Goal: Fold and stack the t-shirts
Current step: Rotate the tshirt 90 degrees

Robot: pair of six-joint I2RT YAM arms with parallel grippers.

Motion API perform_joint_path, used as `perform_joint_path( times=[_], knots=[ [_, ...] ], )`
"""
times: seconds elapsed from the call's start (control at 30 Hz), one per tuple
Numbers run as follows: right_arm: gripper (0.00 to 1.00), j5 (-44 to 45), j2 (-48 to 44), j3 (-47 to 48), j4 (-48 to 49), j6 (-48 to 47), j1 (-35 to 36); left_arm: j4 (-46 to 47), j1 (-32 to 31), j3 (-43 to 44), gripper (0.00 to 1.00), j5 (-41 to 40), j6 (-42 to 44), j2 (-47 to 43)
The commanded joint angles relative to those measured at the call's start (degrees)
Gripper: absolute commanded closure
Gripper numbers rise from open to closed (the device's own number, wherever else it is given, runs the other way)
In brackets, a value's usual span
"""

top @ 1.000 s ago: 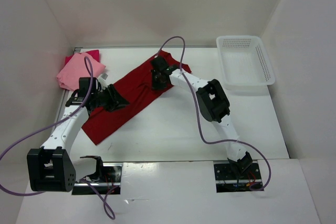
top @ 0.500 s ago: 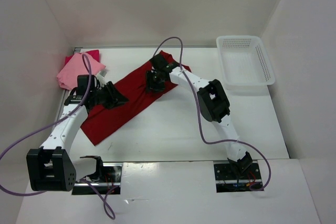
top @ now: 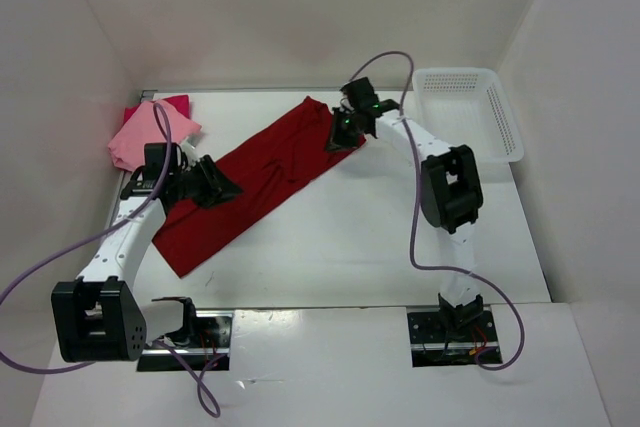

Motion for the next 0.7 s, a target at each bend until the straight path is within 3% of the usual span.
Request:
perform_joint_path(
  times=[0.0, 0.07, 0.2, 0.37, 0.67],
  knots=[
    [0.91, 3.8, -3.4, -2.0, 4.8, -2.0, -4.7, 1.0, 0.4, 1.9, 0.55, 1.9, 0.8, 1.6],
    [0.89, 4.4, -1.9, -1.1, 5.6, -3.6, -6.8, 1.0, 0.4, 1.4, 0.55, 1.9, 0.8, 1.6],
    [0.52, -2.7, 4.7, 4.0, 4.6, -9.1, -7.9, 1.5, 0.4, 0.9, 0.55, 1.9, 1.3, 2.8],
    [0.5, -10.0, 9.1, 8.9, 3.4, -14.7, -7.9, 1.5, 0.4, 0.9, 0.55, 1.9, 1.8, 4.0],
    [0.47, -16.9, 12.1, 10.1, 4.6, -16.0, -7.9, 1.5, 0.4, 0.3, 0.55, 1.3, 1.8, 4.5]
  ],
)
